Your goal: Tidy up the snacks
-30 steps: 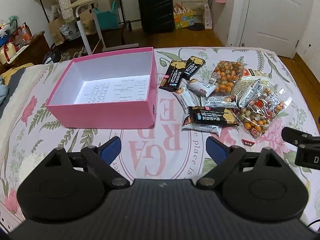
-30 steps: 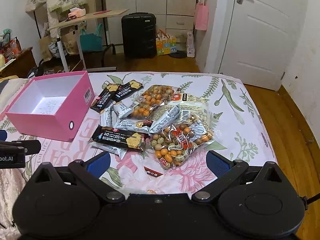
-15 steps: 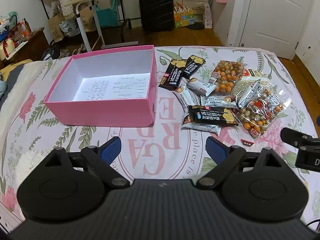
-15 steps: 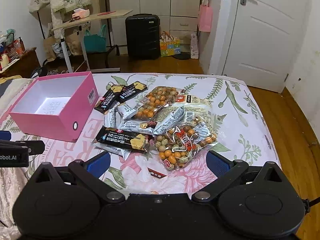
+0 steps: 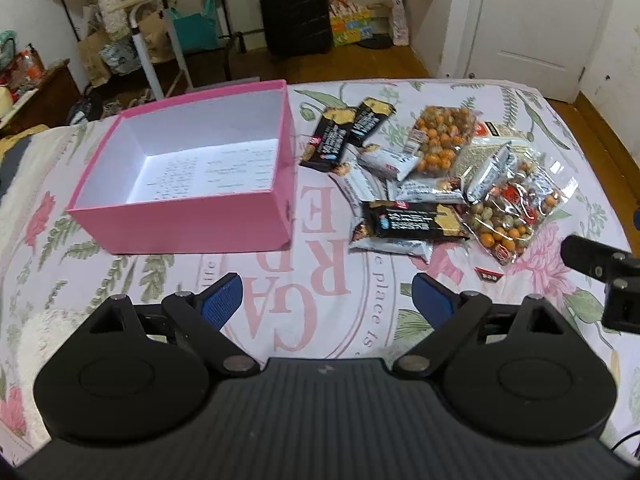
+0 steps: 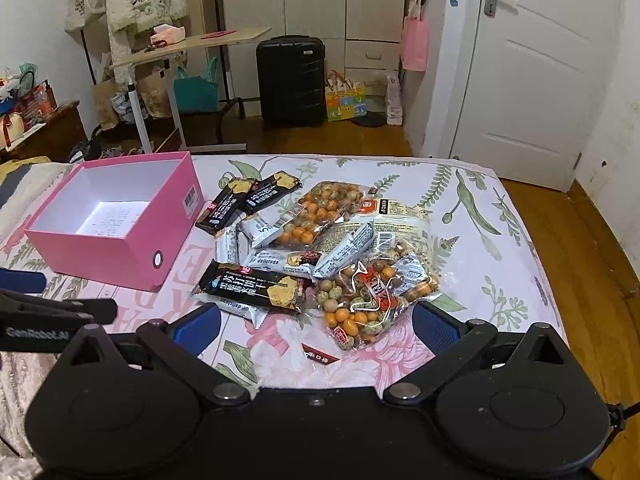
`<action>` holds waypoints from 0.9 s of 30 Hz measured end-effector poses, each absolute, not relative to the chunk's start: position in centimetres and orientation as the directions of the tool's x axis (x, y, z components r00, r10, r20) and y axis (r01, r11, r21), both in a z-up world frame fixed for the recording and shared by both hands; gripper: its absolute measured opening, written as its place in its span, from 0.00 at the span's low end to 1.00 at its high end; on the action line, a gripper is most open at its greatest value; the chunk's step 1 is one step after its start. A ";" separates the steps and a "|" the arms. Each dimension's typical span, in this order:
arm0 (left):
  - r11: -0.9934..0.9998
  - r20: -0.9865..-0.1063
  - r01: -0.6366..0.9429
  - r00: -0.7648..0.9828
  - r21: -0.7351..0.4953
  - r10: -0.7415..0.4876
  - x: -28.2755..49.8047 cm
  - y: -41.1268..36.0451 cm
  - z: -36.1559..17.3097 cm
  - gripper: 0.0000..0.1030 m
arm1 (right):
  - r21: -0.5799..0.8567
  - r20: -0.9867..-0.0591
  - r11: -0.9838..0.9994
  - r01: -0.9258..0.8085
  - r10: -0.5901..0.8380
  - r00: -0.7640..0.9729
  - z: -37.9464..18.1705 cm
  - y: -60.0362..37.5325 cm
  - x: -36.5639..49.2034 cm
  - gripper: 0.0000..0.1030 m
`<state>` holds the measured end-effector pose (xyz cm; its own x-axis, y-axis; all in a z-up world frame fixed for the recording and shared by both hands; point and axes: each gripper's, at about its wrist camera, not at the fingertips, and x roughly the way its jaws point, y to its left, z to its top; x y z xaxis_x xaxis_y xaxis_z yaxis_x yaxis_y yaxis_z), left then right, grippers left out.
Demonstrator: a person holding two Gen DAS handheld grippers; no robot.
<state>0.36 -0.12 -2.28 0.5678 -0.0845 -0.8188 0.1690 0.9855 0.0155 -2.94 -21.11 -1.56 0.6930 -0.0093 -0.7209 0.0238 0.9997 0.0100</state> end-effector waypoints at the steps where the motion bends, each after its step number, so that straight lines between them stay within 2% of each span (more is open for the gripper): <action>1: 0.985 -0.819 0.170 0.567 0.007 -0.092 0.6 -0.1 -2.5 0.89 | 0.010 -0.713 1.000 0.021 -0.008 0.701 -1.8 -21.2 -2.7 1.00; 6: 0.980 -0.803 0.196 0.589 0.028 -0.095 2.4 -0.3 -3.2 0.89 | -0.070 -0.707 0.997 -0.014 -0.039 0.706 -4.7 -21.6 0.7 1.00; 9: 0.973 -0.802 0.229 0.585 0.020 -0.121 4.3 -0.6 -3.6 0.86 | 0.046 -0.715 0.998 -0.044 0.064 0.696 -7.0 -22.8 3.5 0.99; 12: 0.966 -0.790 0.259 0.593 0.004 -0.156 6.2 -1.3 -4.4 0.80 | 0.261 -0.760 0.965 -0.012 0.213 0.614 -9.9 -24.4 6.4 0.76; 13: 0.963 -0.781 0.270 0.600 -0.005 -0.172 6.9 -1.6 -4.8 0.80 | 0.319 -0.763 0.948 0.001 0.257 0.593 -10.8 -24.7 7.1 0.66; 14: 0.962 -0.777 0.274 0.601 -0.020 -0.187 7.5 -1.9 -5.2 0.79 | 0.379 -0.764 0.925 0.016 0.303 0.570 -11.8 -25.0 7.8 0.62; 16: 0.960 -0.785 0.270 0.578 -0.075 -0.224 9.1 -2.3 -6.4 0.68 | 0.452 -0.761 0.891 0.039 0.362 0.538 -13.4 -25.0 8.7 0.58; 19: 0.960 -0.830 0.243 0.502 -0.136 -0.245 11.8 -2.8 -9.1 0.59 | 0.479 -0.760 0.876 0.064 0.377 0.529 -14.7 -24.6 9.5 0.52; 22: 0.958 -0.852 0.210 0.446 -0.197 -0.273 13.4 -2.7 -11.5 0.55 | 0.484 -0.768 0.869 0.099 0.368 0.525 -15.8 -24.6 9.9 0.51; 27: 0.951 -0.866 0.187 0.400 -0.245 -0.302 14.0 -2.4 -14.0 0.34 | 0.525 -0.766 0.839 0.146 0.391 0.510 -17.0 -26.1 10.6 0.49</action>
<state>14.03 -2.41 -14.02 0.3995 -0.3016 -0.8657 0.1870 0.9513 -0.2451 10.61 -26.07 -17.04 0.5099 0.3906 -0.7664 0.1460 0.8387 0.5246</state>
